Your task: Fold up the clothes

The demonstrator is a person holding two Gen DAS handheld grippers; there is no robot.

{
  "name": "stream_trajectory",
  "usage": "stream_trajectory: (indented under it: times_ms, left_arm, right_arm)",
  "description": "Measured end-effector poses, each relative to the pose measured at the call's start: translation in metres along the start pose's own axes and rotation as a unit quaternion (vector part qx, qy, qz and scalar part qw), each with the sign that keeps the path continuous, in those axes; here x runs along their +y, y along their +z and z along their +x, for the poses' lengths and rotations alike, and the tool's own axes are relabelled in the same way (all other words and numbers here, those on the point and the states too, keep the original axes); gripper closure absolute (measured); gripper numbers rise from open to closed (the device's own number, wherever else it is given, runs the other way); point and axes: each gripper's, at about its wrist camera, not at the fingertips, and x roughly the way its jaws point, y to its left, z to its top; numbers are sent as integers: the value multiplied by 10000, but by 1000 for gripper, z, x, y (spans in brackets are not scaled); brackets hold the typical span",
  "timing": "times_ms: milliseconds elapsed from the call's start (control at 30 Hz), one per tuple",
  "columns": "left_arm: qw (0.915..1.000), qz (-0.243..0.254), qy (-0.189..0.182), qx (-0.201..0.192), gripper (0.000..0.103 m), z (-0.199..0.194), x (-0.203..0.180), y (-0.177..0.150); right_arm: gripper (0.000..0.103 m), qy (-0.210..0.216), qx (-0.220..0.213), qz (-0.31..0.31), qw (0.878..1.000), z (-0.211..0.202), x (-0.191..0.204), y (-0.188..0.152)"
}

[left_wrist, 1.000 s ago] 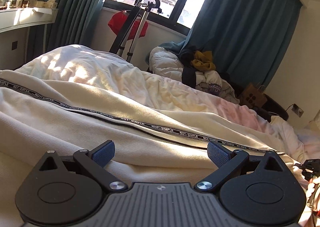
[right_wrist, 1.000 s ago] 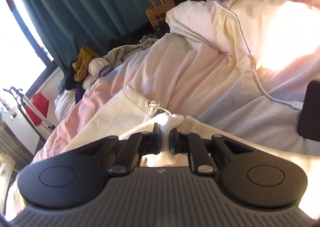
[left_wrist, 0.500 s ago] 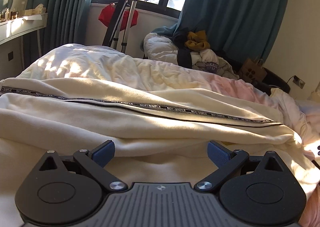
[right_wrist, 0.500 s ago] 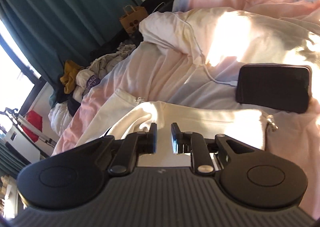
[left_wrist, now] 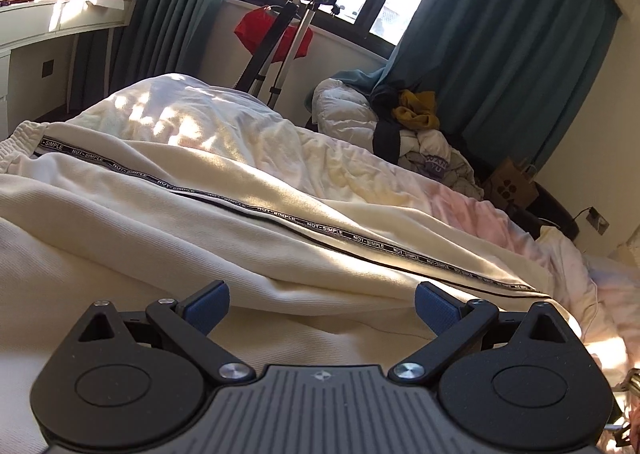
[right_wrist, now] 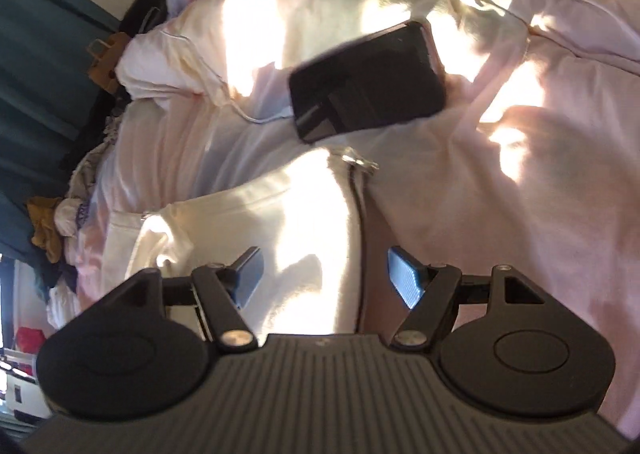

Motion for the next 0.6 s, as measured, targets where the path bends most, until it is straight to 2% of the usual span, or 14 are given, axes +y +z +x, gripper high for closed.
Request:
stream_trajectory:
  times_ms: [67, 200, 267, 300, 333, 367, 467, 600]
  left_arm:
    - [10000, -71, -21, 1, 3, 1, 2, 1]
    - [9996, -245, -97, -31, 3, 2, 8, 6]
    - [9993, -367, -102, -31, 3, 2, 12, 8]
    - [9990, -445, -92, -30, 3, 2, 15, 8]
    - [9987, -499, -85, -49, 3, -1, 17, 9]
    - [9984, -554, -77, -68, 3, -3, 20, 10]
    - [9972, -726, -41, -199, 5, -13, 28, 13]
    - [9936, -1019, 102, -477, 5, -45, 44, 16]
  right_arm:
    - [31, -127, 151, -74, 9998, 10, 0, 1]
    - [35, -54, 151, -84, 9998, 28, 2, 4]
    - [48, -6, 124, -193, 9997, 34, 6, 3]
    - [60, 57, 81, -211, 9997, 35, 8, 3]
    - [67, 120, 38, -229, 9997, 35, 10, 3]
    - [82, 143, 9, -314, 9994, 33, 12, 3]
    - [93, 251, -99, -443, 9987, 27, 16, 4]
    - [94, 550, -246, -423, 9973, 12, 16, 6]
